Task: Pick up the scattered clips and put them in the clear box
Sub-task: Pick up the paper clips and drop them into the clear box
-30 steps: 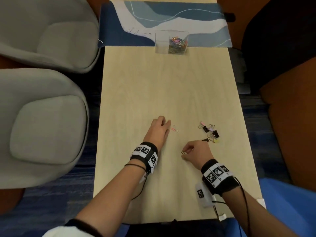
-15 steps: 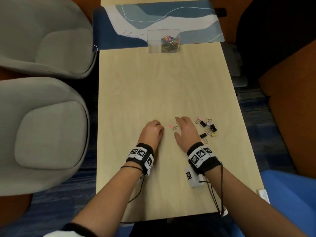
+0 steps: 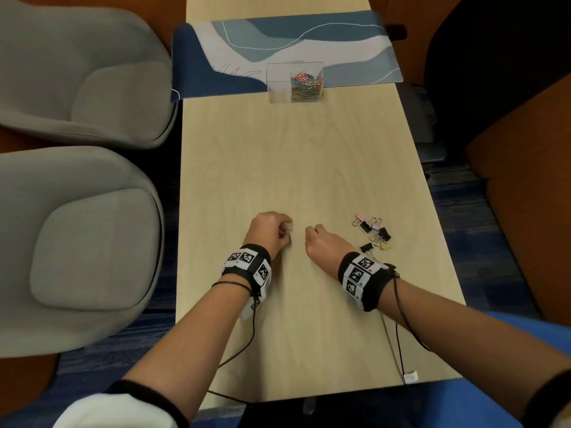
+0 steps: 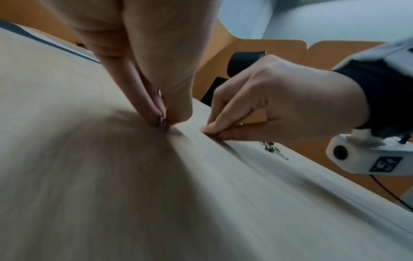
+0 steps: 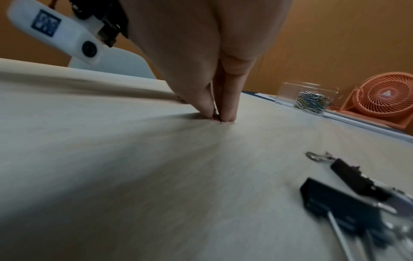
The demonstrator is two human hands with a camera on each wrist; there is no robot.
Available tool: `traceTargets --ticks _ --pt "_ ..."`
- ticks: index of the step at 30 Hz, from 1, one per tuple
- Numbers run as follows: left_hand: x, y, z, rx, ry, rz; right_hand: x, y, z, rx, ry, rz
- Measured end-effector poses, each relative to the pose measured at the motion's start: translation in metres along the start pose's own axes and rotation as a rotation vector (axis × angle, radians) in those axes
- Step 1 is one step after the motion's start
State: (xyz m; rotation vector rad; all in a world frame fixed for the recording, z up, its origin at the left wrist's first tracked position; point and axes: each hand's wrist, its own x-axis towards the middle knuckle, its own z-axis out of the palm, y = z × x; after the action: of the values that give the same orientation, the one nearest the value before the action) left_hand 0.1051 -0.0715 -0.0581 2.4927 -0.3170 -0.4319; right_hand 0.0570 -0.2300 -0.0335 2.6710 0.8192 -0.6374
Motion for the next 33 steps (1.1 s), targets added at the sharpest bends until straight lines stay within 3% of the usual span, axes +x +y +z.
traceTargets --ticks 6,12,17,20,24,27,30,33 --pt "0.011 0.016 -0.010 0.118 -0.133 -0.059 0.010 -0.002 -0.024 0.058 -0.035 -0.058" --pt "0.024 0.029 -0.011 0.354 -0.142 -0.013 0.024 -0.004 -0.038 0.083 -0.068 -0.048" --pt "0.030 0.016 -0.015 0.178 -0.091 -0.094 0.030 0.010 -0.043 0.147 -0.060 0.032" --pt "0.028 0.001 -0.019 -0.022 -0.043 -0.193 0.033 0.041 -0.029 0.559 0.092 0.264" --pt "0.024 -0.017 -0.026 -0.205 0.019 -0.259 0.017 0.079 -0.003 1.496 0.252 0.583" --pt "0.024 -0.022 -0.029 -0.276 0.048 -0.276 0.001 0.094 -0.001 2.080 0.331 0.670" --pt "0.030 -0.019 -0.037 -0.303 0.064 -0.246 -0.005 0.110 -0.011 2.319 0.384 0.667" --pt "0.049 -0.003 -0.054 -0.352 0.111 -0.195 -0.003 0.131 -0.024 2.402 0.472 0.634"
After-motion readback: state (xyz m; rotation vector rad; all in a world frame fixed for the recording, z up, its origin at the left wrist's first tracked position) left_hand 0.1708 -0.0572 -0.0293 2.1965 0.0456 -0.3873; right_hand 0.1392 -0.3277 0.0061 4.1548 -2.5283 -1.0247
